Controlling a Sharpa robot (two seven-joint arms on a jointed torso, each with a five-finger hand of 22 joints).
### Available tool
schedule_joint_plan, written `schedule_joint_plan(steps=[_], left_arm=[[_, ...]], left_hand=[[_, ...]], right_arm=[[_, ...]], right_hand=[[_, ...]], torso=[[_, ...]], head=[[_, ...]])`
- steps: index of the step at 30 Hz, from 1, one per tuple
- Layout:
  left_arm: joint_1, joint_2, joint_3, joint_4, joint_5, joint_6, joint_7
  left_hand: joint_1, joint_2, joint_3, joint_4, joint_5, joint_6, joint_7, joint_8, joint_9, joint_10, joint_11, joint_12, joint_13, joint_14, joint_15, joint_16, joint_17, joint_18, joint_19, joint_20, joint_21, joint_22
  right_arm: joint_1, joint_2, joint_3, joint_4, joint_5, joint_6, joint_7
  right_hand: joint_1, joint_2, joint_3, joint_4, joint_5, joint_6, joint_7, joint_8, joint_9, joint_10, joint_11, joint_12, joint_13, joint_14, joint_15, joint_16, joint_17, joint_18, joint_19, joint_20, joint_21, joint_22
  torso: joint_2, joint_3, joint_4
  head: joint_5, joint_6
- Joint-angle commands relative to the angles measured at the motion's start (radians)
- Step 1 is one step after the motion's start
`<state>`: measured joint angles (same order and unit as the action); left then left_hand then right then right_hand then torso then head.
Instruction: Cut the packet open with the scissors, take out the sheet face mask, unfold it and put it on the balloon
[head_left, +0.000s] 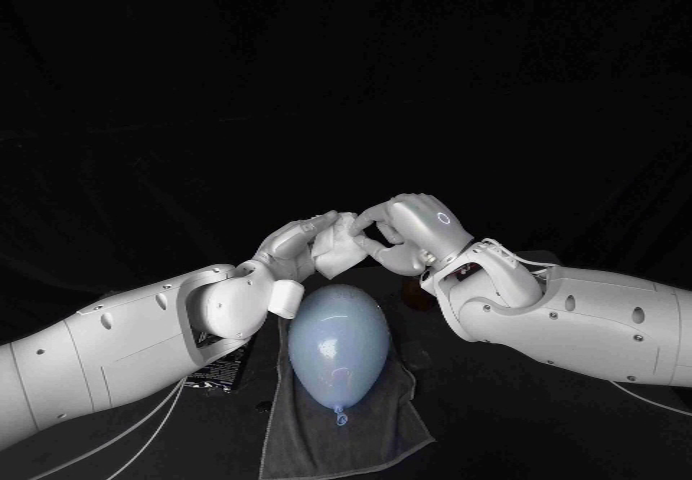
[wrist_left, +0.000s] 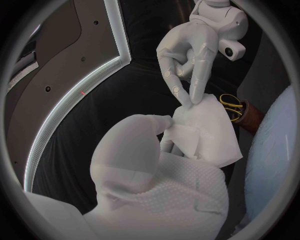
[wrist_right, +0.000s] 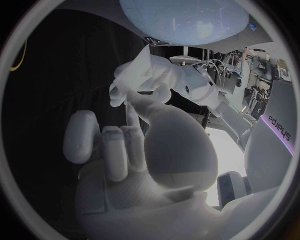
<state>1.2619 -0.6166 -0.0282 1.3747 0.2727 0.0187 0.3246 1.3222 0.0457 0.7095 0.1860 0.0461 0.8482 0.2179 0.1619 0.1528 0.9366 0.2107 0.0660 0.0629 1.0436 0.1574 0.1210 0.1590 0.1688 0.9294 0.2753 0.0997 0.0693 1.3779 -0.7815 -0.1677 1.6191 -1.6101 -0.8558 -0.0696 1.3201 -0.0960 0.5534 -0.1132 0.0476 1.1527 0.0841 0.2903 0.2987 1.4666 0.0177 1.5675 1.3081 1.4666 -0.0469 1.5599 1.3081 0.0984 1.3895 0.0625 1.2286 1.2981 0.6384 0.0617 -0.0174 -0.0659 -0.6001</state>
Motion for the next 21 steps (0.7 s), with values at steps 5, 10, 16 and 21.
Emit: schedule_joint_plan(steps=[5,10,16,21], left_arm=[[0.004,0.002,0.002,-0.005,0.008,0.009,0.02],[0.004,0.002,0.002,-0.007,0.008,0.007,0.02],[0.005,0.003,0.002,-0.008,0.007,0.004,0.017],[0.005,0.003,0.002,-0.005,0.006,0.0,0.016]], left_hand=[[-0.003,0.008,0.007,-0.002,0.002,-0.004,0.055,-0.001,0.002,-0.001,0.002,-0.003,0.001,0.009,0.0,0.003,-0.003,0.017,0.004,0.0,0.005,0.0],[-0.003,0.008,0.008,-0.002,0.002,-0.003,0.054,-0.001,0.002,-0.001,0.002,-0.002,0.001,0.009,0.0,0.003,-0.003,0.017,0.004,0.0,0.005,-0.001],[-0.002,0.008,0.008,-0.002,0.002,-0.003,0.054,0.0,0.002,0.0,0.002,-0.002,0.001,0.008,0.0,0.003,-0.003,0.017,0.003,0.0,0.004,-0.001],[-0.004,0.007,0.008,0.0,0.002,0.0,0.049,0.001,0.004,0.007,-0.001,-0.001,0.001,0.004,0.0,-0.001,-0.005,0.016,0.002,0.0,0.002,-0.002]], right_arm=[[-0.002,-0.026,-0.001,0.026,-0.019,0.008,-0.009],[-0.002,-0.04,-0.001,0.042,-0.005,-0.028,0.006],[-0.002,-0.044,-0.001,0.042,0.05,-0.089,0.046],[-0.002,-0.035,0.0,0.031,0.068,-0.083,0.039]], right_hand=[[-0.005,-0.01,0.027,-0.003,0.002,-0.007,0.001,0.029,0.044,0.104,-0.011,0.003,0.263,0.102,-0.01,0.007,0.252,-0.017,0.001,-0.011,0.006,0.008],[-0.008,-0.012,0.029,-0.003,0.003,-0.01,0.001,0.033,0.049,0.104,-0.011,0.003,0.263,0.102,-0.01,0.007,0.25,-0.016,0.0,-0.011,0.005,0.007],[-0.023,-0.011,0.033,0.008,0.002,-0.083,0.017,0.013,0.057,0.096,0.002,-0.011,0.25,0.101,-0.001,0.005,0.246,-0.014,-0.009,-0.006,-0.012,-0.002],[-0.053,-0.028,0.014,0.032,0.001,-0.141,0.036,-0.027,0.049,0.093,0.018,-0.017,0.246,0.101,0.014,0.005,0.246,-0.013,-0.014,0.006,-0.021,-0.007]], torso=[[-0.001,-0.0005,-0.0002],[0.0,-0.0007,-0.0005],[0.0,-0.001,0.0004],[0.001,-0.0013,0.0008]], head=[[0.001,0.0],[0.001,0.001],[0.002,0.002],[0.003,0.003]])
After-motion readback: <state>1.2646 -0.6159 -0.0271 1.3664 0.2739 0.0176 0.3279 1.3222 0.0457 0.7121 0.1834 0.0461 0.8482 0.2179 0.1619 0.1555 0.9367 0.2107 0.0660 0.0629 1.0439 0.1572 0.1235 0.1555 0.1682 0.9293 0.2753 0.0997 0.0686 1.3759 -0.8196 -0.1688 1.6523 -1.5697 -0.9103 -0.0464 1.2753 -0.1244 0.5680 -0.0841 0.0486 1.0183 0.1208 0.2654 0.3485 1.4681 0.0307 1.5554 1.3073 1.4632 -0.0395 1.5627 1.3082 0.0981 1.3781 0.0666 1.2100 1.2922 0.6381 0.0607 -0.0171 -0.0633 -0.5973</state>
